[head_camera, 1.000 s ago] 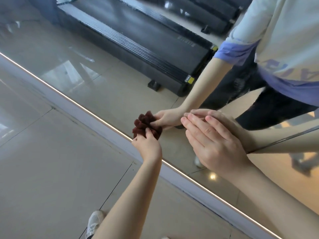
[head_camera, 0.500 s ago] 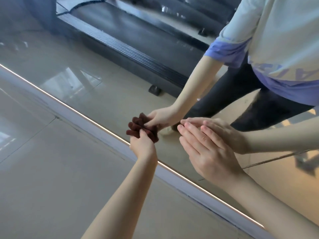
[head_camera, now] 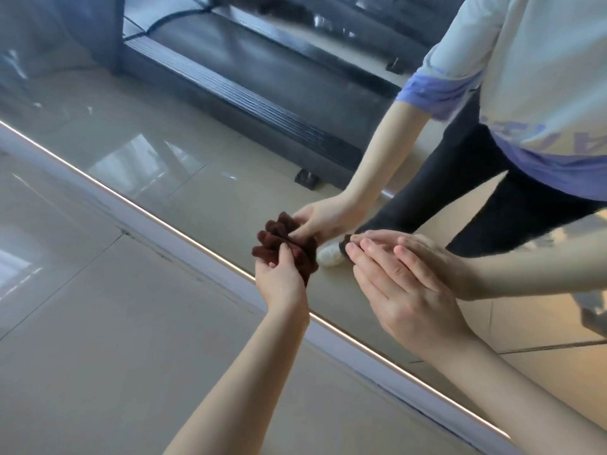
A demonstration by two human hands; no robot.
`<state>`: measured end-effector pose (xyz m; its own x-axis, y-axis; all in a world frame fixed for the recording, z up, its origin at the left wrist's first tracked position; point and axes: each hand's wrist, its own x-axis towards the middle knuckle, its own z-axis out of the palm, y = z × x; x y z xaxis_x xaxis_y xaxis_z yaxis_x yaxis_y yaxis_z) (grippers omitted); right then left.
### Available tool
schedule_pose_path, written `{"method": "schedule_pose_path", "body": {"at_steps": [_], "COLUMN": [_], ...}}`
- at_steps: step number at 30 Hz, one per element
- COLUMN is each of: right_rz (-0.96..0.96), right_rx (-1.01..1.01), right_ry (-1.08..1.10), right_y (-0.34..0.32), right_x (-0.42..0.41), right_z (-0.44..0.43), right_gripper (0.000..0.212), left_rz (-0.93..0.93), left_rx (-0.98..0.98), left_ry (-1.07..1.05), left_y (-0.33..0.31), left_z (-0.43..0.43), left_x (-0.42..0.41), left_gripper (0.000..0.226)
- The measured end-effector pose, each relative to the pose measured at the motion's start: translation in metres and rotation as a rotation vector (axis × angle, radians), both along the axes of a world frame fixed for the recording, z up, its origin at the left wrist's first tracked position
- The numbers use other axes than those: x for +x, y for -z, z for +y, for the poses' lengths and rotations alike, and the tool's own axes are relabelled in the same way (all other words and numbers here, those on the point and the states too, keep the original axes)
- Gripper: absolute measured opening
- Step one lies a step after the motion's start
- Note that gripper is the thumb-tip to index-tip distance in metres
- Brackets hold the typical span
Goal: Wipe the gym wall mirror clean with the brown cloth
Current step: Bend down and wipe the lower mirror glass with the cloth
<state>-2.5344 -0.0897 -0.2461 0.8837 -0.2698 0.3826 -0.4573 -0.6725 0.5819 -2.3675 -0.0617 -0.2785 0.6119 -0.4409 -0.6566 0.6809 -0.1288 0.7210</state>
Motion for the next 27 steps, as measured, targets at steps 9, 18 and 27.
{"method": "schedule_pose_path", "body": {"at_steps": [9,18,27], "right_rz": [-0.017,-0.049,-0.046], "right_rx": [0.002,0.041,0.03], "right_ry": [-0.005,-0.02,-0.017], "right_y": [0.001,-0.017,-0.044], "right_x": [0.024,0.069,0.081], "right_z": [-0.002,-0.006,-0.009], "right_gripper": [0.046,0.039,0.034], "left_rz": [0.048,-0.052,-0.083], "left_rx": [-0.048,-0.142,-0.182], "left_ry": [0.012,0.005,0.01], "left_y": [-0.016,-0.04,-0.068], "left_z": [-0.001,-0.003,-0.001], "left_x": [0.026,0.055,0.071], "left_gripper": [0.02,0.017,0.012]}}
